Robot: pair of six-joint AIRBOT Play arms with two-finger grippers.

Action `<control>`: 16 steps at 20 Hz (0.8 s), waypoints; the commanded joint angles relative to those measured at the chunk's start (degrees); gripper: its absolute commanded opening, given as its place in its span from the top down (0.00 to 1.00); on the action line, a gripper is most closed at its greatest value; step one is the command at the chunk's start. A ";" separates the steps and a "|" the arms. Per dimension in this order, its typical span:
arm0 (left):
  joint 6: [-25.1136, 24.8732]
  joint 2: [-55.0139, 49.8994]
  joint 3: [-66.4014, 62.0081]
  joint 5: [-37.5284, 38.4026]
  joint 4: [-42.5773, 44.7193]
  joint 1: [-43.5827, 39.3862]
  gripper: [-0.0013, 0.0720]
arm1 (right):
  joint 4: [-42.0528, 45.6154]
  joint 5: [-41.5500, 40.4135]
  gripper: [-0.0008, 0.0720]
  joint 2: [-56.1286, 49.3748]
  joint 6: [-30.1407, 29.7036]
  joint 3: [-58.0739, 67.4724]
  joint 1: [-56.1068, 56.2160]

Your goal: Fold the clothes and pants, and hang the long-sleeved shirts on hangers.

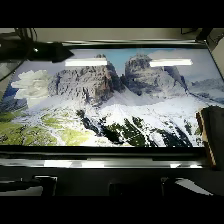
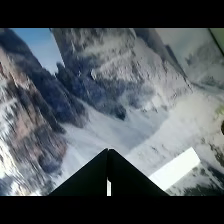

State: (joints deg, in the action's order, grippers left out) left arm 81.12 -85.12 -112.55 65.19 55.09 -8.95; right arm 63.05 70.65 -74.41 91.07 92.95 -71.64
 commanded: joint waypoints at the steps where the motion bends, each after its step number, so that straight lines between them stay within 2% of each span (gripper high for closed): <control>1: 5.66 -0.09 -5.09 -13.18 23.54 -1.86 0.95 | -9.11 -17.90 0.02 0.00 -6.80 17.88 13.92; 2: 13.97 -0.48 -4.35 -13.53 35.47 -2.51 0.95 | -7.76 -18.43 0.03 0.00 -6.69 18.73 21.40; 3: 21.38 -0.96 -2.58 -11.23 43.60 -2.64 0.95 | -5.81 -15.76 0.08 -0.28 -6.25 18.47 28.55; 4: 23.52 -1.38 -0.55 -7.08 45.31 -2.21 0.94 | -1.16 -10.38 0.12 -1.40 -4.85 17.51 36.61; 5: 23.50 -2.10 1.92 -0.81 44.54 -1.60 0.76 | 3.85 -4.68 0.12 -3.30 -2.05 16.06 43.85; 6: 23.47 -2.99 4.63 5.97 43.01 -1.09 0.33 | 8.35 1.97 0.12 -5.81 0.22 13.99 50.51; 7: 22.38 -4.20 7.93 14.36 39.71 -0.50 0.01 | 9.92 8.22 0.11 -8.66 2.58 11.50 55.67; 8: 19.67 -4.92 12.20 20.74 35.39 0.11 0.02 | 9.55 13.44 0.06 -11.37 3.69 9.40 59.06; 9: 17.38 -4.44 17.35 22.23 31.63 0.46 0.02 | 9.18 18.27 0.06 -13.94 3.72 7.41 61.75; 11: 16.96 -0.26 28.13 14.97 27.76 0.39 0.02 | 9.05 22.38 0.06 -16.33 4.11 5.05 64.28; 13: 18.51 3.76 34.88 7.89 28.02 0.31 0.02 | 9.03 22.56 0.06 -16.17 5.07 4.63 64.57; 16: 18.34 4.20 35.47 8.39 29.07 0.55 0.02 | 11.06 24.00 0.06 -15.89 5.40 4.63 64.57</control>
State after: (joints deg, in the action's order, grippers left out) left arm 99.22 -82.52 -81.32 74.87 84.84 -8.62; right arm 72.34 90.48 -89.60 95.42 98.32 -8.67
